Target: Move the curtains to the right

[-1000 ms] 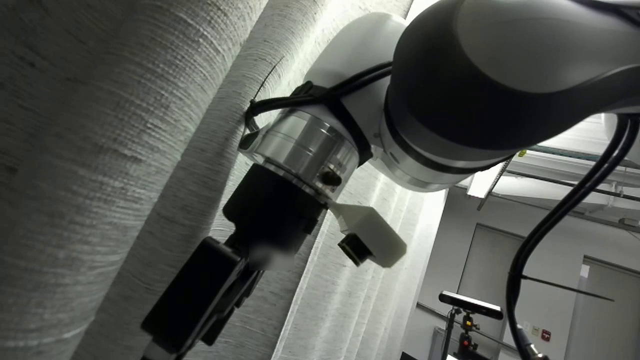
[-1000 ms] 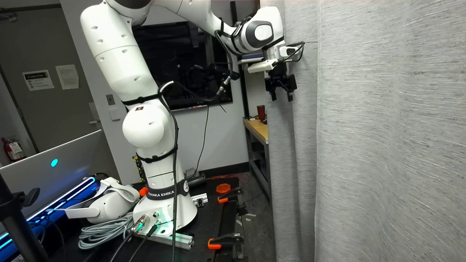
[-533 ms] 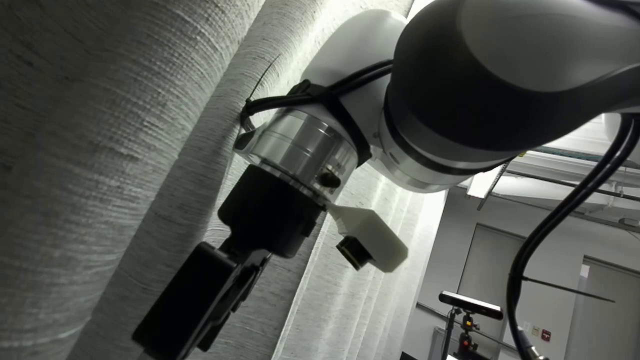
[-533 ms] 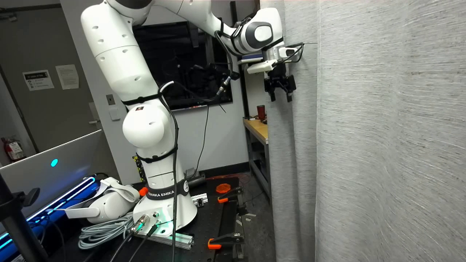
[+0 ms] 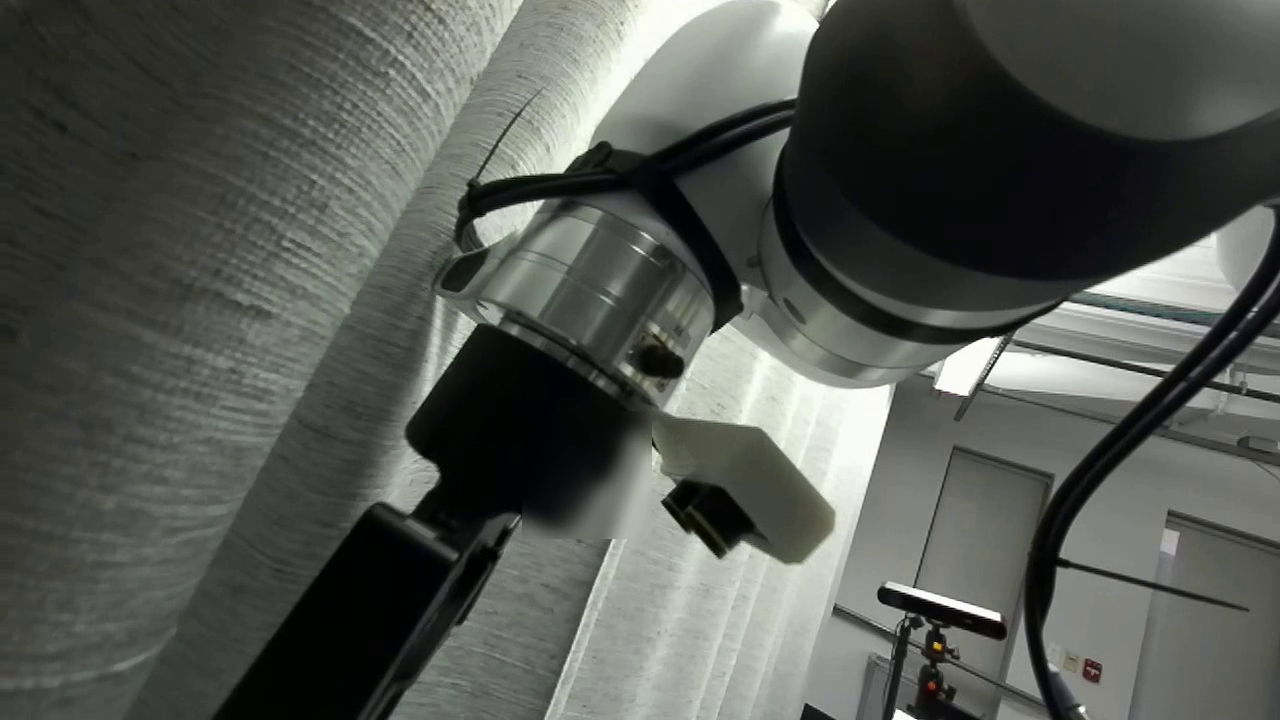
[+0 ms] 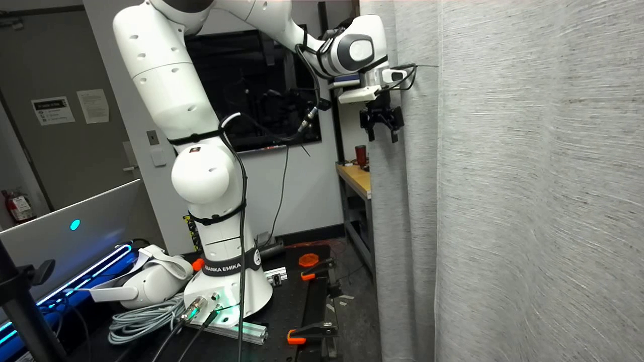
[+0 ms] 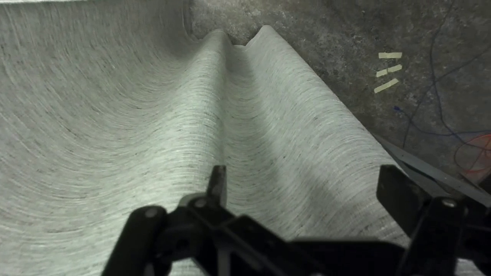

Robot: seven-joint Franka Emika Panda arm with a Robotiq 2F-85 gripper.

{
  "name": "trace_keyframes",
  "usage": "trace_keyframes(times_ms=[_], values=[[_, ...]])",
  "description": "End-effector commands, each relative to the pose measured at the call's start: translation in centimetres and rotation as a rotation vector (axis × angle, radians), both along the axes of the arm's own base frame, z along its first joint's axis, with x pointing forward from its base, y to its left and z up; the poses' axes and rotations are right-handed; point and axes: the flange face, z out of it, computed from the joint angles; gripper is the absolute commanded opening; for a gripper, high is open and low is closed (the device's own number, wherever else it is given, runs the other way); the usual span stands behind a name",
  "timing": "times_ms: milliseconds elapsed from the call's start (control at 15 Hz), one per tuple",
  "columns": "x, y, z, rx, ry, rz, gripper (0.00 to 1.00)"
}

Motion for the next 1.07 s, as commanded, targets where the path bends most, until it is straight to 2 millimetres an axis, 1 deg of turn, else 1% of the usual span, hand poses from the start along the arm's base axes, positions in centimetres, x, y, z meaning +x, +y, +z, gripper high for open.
trace_keyframes(times_ms=[0, 333, 533, 800, 1000], values=[[0.0, 0.7, 0.0, 0.050, 0.044, 0.073, 1.00], [0.3, 1.5, -0.2, 0.127, 0.022, 0.197, 1.00], [0.8, 2.0, 0.0, 0.194, -0.039, 0.238, 1.00], [1.6, 2.7, 0.5, 0.302, -0.139, 0.244, 1.00], [1.7, 3.3, 0.6, 0.397, -0.162, 0.219, 1.00]])
